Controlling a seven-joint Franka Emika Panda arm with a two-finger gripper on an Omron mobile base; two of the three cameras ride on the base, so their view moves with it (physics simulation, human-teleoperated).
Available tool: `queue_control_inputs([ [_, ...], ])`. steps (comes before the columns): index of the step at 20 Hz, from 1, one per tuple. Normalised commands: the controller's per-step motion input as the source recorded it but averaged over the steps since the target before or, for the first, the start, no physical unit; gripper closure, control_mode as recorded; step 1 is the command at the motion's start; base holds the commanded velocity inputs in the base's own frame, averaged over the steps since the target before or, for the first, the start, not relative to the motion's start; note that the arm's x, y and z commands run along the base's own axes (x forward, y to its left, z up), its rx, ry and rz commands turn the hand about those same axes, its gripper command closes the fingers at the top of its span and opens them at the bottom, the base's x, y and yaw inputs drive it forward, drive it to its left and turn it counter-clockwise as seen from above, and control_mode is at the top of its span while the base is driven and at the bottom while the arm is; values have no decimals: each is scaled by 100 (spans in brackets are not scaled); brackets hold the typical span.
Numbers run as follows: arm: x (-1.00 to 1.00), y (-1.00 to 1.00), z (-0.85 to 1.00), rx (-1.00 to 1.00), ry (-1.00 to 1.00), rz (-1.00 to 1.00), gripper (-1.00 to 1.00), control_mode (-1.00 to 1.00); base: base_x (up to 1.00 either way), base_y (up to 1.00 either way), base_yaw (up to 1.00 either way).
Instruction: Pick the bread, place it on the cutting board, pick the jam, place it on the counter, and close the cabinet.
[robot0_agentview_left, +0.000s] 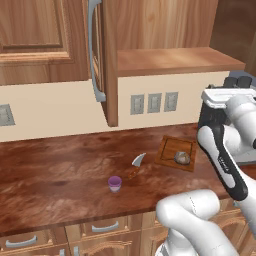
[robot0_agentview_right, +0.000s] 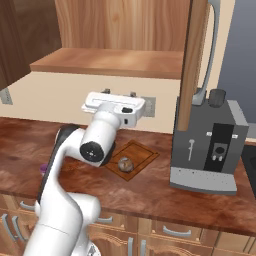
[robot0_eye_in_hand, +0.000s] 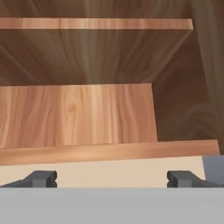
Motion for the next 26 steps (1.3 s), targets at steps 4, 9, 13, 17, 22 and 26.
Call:
queue_control_inputs([
  [4,-35,0,19,0,0,0,-100,-100,0,0,0],
  [9,-37,0,11,0,0,0,-100,-100,0,0,0],
  [13,-42,0,8,0,0,0,-100,-100,0,0,0],
  [17,-48,-1,9,0,0,0,-100,-100,0,0,0],
  [22,-49,-4,7,0,0,0,-100,-100,0,0,0],
  [26,-48,-11,8,0,0,0,-100,-100,0,0,0],
])
